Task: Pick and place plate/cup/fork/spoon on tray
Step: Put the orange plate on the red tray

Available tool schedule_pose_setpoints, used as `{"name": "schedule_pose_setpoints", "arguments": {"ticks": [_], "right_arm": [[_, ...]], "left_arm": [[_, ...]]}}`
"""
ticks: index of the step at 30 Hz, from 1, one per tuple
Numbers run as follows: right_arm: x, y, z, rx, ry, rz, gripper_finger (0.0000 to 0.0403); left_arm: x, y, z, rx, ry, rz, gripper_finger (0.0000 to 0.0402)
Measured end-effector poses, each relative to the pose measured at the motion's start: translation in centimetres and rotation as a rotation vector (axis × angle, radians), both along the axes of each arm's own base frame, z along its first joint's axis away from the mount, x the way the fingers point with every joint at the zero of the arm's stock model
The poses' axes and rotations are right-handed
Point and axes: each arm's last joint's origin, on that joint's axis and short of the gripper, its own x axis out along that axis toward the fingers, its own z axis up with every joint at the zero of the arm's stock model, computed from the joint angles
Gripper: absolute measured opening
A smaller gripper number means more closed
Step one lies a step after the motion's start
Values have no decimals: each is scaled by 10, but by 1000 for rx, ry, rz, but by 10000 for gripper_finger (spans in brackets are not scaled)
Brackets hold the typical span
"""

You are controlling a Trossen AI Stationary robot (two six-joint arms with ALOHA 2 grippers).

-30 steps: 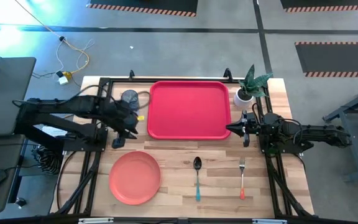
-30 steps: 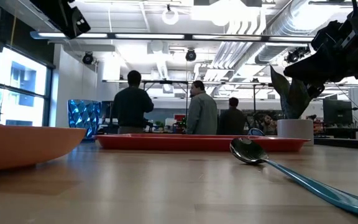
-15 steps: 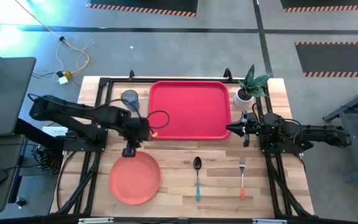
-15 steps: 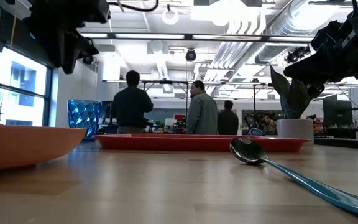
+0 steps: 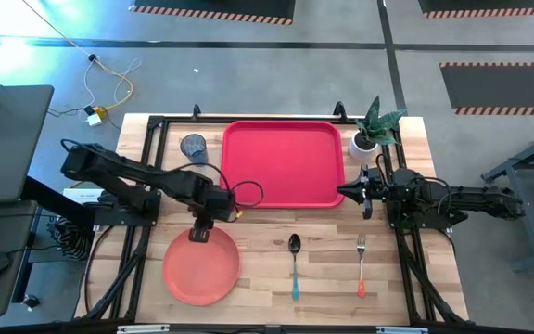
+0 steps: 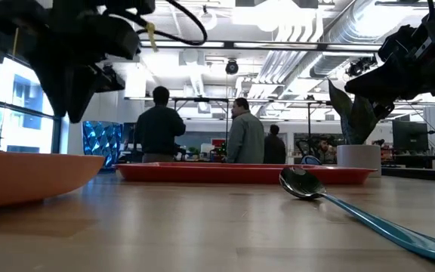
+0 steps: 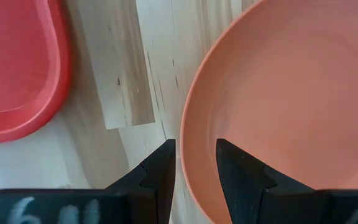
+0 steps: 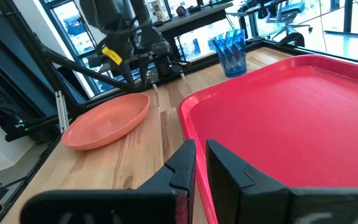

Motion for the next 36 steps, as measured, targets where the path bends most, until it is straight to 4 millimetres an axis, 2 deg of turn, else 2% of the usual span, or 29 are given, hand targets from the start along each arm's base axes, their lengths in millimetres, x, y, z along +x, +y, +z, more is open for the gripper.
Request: {"name": "schedule_pose_setpoints", "arguments": {"ticks": [13,36], "right_arm": [[0,0,0,0,1,0,29],[0,0,-1,1,7,1,29]], "left_arm": [[13,-3,-29,17,93,-4,106],[26,-5,-49,10,92,-57,106]]}}
